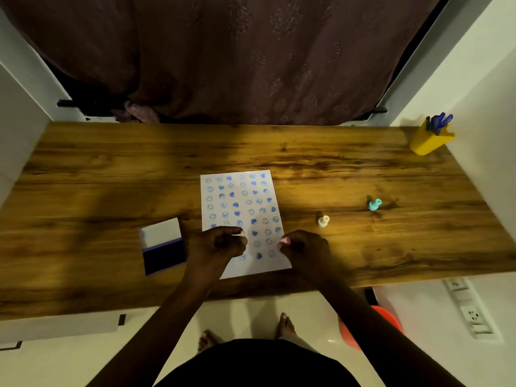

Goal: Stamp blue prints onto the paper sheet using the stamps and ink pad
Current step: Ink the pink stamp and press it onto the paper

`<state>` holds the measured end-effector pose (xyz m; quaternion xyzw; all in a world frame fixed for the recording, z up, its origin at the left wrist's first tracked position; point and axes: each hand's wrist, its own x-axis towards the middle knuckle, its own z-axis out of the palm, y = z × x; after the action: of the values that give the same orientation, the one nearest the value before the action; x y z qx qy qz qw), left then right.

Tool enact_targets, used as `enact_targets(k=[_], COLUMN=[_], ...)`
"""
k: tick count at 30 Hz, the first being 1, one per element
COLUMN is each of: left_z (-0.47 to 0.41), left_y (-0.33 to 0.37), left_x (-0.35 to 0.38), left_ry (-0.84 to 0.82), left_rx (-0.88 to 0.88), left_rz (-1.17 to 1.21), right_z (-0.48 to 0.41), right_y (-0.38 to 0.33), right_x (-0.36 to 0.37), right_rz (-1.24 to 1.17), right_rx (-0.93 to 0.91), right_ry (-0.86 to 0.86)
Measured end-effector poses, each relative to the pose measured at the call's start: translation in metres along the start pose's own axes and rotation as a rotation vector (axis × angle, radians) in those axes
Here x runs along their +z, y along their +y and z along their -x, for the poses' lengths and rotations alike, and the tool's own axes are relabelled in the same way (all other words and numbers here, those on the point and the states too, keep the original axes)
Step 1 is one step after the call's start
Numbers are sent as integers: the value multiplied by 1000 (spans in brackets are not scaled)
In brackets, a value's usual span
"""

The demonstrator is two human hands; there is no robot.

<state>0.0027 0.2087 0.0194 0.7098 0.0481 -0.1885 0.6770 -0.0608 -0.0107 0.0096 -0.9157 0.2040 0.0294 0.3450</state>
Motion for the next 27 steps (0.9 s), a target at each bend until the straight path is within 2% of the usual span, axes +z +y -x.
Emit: enact_targets(k=[1,3,4,6,10,14,21,27], left_z=[1,2,3,3,5,7,8,9], left_y=[-1,-1,-1,1,6,9,11,13], left_x=[3,10,14,24,42,56,67,74], left_ry=[-7,-31,-51,-101,-194,-265,-267,-273], left_rx=[1,1,5,27,82,124,120,133], left_rz=[-12,-22,-26,-42,-48,-92,-142,-134], right_z=[2,10,15,26,34,35,36,35], right_y=[-1,-3,-4,-5,-6,-3,4,13], right_x=[-8,-21,-26,-34,-39,-45,-55,-60], right_rz=[-130,-517,-685,-820,-819,-822,-855,-886], right_rx=[94,241,260,223,129,54,23,79], right_ry=[43,19,-26,-82,-128,-93,-138,-168])
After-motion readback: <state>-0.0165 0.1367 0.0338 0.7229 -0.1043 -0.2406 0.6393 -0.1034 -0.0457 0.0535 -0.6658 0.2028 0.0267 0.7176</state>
